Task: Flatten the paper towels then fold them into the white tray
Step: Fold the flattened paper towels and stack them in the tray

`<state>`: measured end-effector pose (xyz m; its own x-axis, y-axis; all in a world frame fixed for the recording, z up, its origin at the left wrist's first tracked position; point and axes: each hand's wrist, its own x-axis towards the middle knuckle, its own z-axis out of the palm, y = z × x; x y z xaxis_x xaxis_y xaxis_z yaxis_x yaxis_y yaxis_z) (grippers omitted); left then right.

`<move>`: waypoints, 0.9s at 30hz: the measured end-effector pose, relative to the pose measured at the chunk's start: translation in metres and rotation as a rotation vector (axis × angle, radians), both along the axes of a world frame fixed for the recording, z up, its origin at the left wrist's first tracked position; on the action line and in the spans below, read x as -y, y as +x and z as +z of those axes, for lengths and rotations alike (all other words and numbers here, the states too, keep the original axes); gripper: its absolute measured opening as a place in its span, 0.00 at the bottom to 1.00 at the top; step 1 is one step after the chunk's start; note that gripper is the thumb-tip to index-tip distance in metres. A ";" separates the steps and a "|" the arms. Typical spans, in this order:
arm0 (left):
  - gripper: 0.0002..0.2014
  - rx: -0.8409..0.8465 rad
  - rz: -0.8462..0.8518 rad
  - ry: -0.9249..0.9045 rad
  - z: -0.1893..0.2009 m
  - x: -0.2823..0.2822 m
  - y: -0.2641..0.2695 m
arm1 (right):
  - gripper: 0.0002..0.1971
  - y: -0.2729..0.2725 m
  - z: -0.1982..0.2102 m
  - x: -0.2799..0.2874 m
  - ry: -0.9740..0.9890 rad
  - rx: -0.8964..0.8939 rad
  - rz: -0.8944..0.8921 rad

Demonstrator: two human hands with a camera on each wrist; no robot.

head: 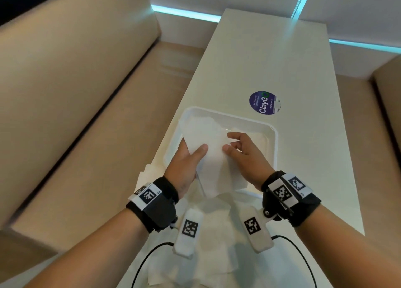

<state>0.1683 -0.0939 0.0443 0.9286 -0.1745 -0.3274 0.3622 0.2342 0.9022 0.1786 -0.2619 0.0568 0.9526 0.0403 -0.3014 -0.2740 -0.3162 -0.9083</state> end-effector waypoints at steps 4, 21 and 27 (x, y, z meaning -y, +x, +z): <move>0.18 0.002 0.044 -0.043 0.000 0.001 -0.002 | 0.26 -0.004 0.000 -0.008 -0.001 -0.018 -0.035; 0.17 -0.147 -0.036 0.116 -0.007 -0.017 -0.002 | 0.09 0.040 0.014 -0.001 0.039 -0.138 -0.099; 0.10 -0.151 0.065 0.193 -0.018 -0.034 -0.016 | 0.08 0.076 -0.004 -0.024 -0.077 -0.233 -0.041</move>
